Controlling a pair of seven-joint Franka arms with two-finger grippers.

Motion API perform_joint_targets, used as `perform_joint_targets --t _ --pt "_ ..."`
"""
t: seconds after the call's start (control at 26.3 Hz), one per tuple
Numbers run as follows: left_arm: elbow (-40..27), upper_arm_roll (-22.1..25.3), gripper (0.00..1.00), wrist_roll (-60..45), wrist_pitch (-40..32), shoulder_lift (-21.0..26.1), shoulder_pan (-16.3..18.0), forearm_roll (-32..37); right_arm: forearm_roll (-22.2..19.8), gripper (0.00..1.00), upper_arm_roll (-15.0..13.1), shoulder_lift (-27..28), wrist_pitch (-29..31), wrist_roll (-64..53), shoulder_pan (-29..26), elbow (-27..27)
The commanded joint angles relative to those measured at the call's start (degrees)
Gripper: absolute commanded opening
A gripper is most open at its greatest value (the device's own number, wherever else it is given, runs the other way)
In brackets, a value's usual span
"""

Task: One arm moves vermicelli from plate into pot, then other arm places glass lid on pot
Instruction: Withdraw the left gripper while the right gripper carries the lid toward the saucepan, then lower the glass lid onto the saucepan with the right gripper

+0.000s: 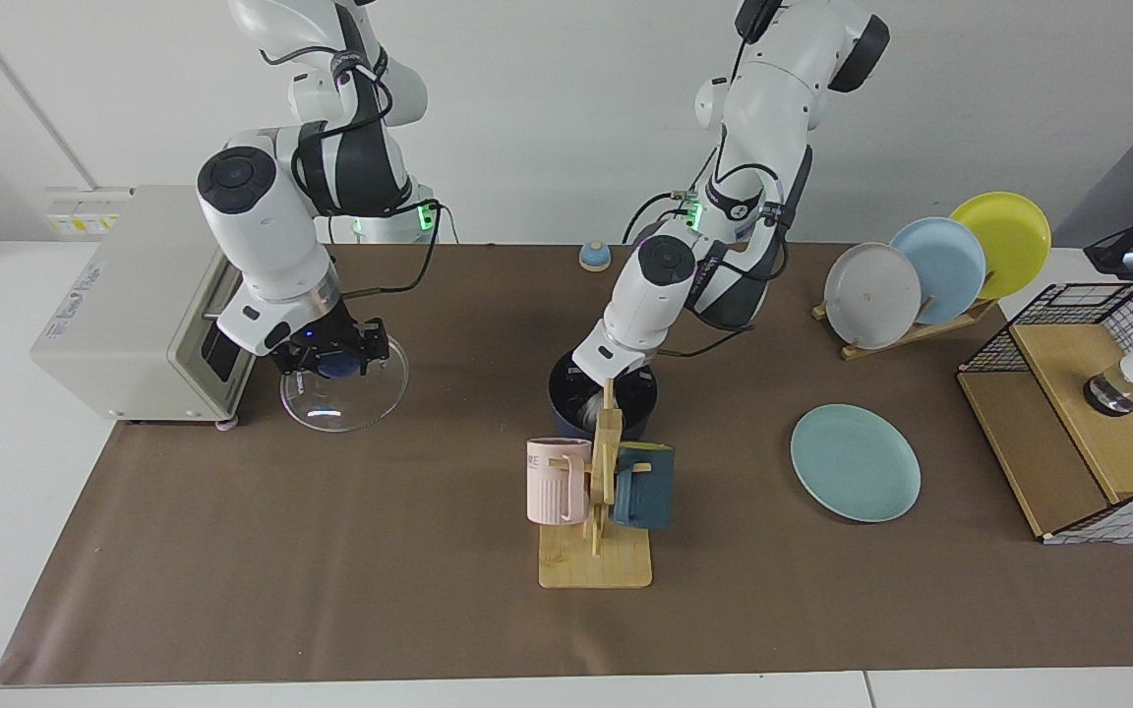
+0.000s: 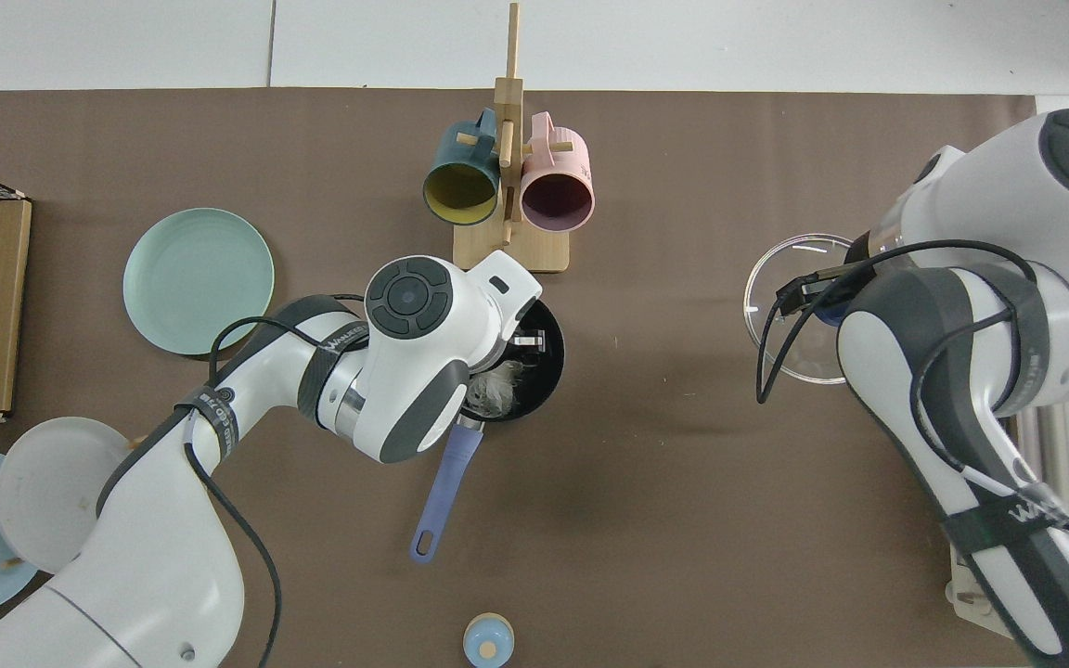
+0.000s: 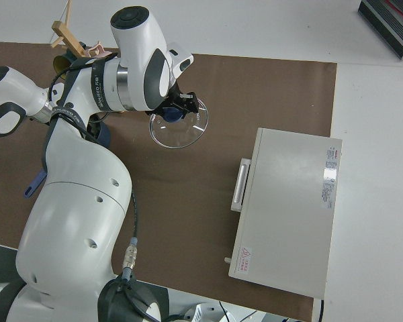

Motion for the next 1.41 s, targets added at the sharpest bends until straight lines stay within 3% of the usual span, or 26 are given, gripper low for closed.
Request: perform_joint_targets --t 0.0,0.34,0.61,0.84,1.18,1.37 --pt "0.07 0.07 1.0 -1.02 -0.38 -1.34 0.11 1.68 0.5 0.0 0.04 -1.25 0.54 1.72 0.5 -1.25" --pt "7.27 0.15 1.0 -0.4 -14.26 -4.06 0.37 0.8 1.2 0.0 0.04 -2.39 3.08 4.97 2.35 -4.23" --pt "10.34 2.08 1.0 6.53 -22.87 -9.6 1.87 -2.18 1.64 0.0 0.04 -2.66 4.49 14.28 7.44 -4.59" --pt "15.45 9.64 1.0 13.21 -31.14 -13.55 1.25 -4.39 1.64 0.0 -0.05 -1.52 7.39 24.56 13.24 -4.41" --pt "14.84 22.03 1.0 25.16 -35.36 -20.06 1.16 -7.2 1.82 0.0 -0.05 0.94 11.43 38.27 20.89 -3.54" --pt "14.57 26.78 1.0 32.02 -37.82 -21.99 1.16 -7.29 1.73 0.0 -0.05 4.54 10.48 45.13 24.41 1.2"
